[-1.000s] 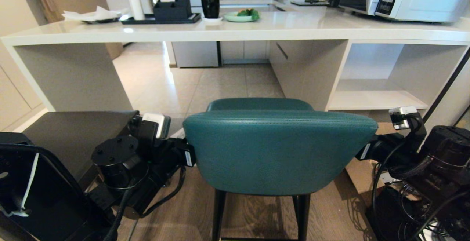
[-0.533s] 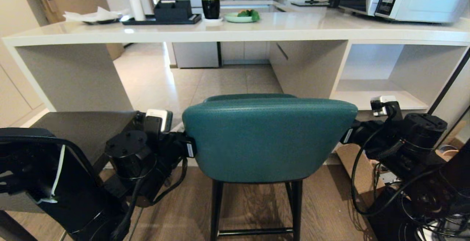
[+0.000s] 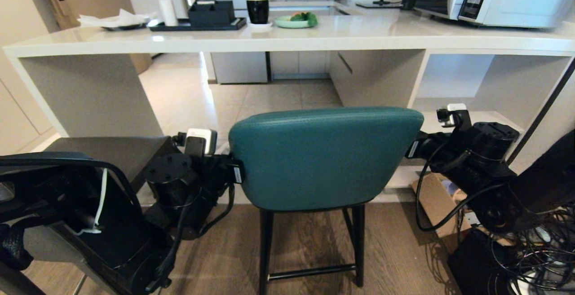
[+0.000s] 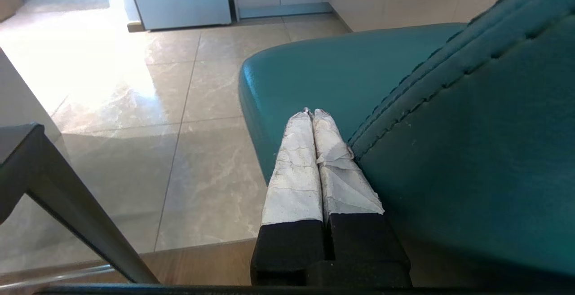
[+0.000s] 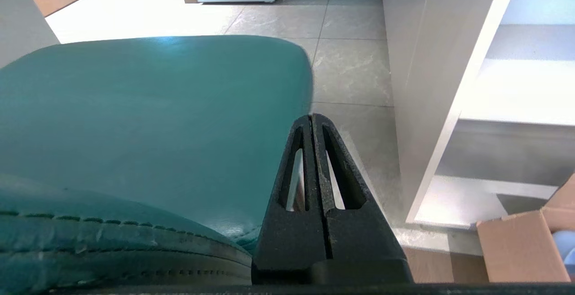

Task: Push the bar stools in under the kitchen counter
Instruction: Push the blue chair back under the dining table

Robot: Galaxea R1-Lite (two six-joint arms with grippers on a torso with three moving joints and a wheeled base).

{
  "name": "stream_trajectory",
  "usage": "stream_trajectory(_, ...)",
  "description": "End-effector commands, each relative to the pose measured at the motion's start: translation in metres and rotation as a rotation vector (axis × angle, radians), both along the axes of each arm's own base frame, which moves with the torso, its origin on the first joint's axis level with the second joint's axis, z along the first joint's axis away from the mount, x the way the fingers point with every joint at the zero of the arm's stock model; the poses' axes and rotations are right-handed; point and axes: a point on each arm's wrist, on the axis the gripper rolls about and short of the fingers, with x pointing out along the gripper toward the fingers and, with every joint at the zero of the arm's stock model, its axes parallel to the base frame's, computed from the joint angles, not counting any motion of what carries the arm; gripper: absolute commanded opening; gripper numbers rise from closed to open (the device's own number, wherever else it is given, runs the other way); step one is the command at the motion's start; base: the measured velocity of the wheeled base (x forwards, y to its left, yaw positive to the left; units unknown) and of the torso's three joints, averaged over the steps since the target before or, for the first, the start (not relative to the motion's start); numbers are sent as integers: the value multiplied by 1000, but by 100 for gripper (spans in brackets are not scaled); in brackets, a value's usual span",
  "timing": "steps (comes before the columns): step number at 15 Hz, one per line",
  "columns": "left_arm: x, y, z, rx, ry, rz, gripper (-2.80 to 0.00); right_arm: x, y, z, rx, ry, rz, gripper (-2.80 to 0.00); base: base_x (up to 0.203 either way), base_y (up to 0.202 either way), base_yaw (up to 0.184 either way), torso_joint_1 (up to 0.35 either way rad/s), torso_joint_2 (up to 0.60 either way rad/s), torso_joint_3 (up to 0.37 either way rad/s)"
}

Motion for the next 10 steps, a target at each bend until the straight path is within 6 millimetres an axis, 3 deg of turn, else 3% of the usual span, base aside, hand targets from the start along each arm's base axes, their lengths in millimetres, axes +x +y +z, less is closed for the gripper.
stream_trajectory(1, 3, -3, -9, 13, 20, -6, -280, 3, 27, 0, 5, -26, 66, -280, 0, 0, 0, 0, 0, 0)
stream_trajectory(6, 16, -7, -17, 13, 17, 5, -280, 12, 30, -11, 6, -12, 30, -280, 0, 0, 0, 0, 0, 0)
stream_trajectory(10, 39, 18, -7, -13, -27, 89, -280, 7, 29, -10, 10, -25, 21, -280, 0, 0, 0, 0, 0, 0)
